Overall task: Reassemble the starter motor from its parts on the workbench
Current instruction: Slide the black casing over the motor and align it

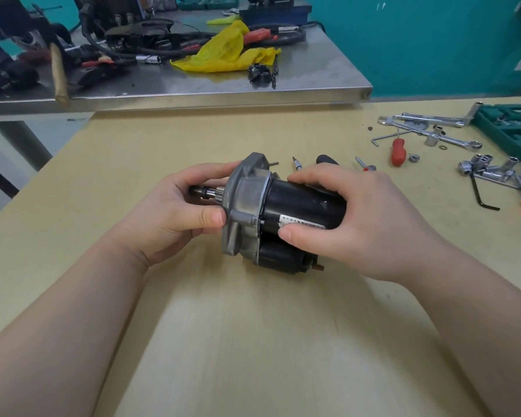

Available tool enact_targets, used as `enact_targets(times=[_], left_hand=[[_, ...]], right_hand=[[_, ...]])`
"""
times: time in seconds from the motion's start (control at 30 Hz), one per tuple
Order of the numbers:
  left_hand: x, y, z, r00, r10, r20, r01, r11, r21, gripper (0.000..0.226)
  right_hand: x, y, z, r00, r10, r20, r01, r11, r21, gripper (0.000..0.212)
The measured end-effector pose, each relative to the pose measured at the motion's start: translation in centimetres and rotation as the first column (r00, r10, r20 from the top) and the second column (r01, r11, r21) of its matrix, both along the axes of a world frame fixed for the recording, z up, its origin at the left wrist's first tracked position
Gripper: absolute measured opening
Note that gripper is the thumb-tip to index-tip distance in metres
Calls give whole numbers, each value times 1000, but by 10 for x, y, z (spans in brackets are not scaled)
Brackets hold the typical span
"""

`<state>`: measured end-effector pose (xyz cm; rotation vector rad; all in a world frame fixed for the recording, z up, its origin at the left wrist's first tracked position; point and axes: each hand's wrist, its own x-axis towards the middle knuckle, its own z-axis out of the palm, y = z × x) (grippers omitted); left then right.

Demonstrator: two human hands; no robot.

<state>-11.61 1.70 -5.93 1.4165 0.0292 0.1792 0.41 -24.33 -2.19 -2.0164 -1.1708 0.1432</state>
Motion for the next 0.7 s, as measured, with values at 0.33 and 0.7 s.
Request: enact_targets(times=[0.33,0.7], left_hand=[[-2,-1,2,1000,-5,11,5,1000,3,96],[-1,-8,6,998,-5,-55,5,1000,-3,93]], right_hand=[[3,-1,0,997,35,68,-33,999,-25,50],[15,1,-3,983,48,-176,-47,999,11,44]])
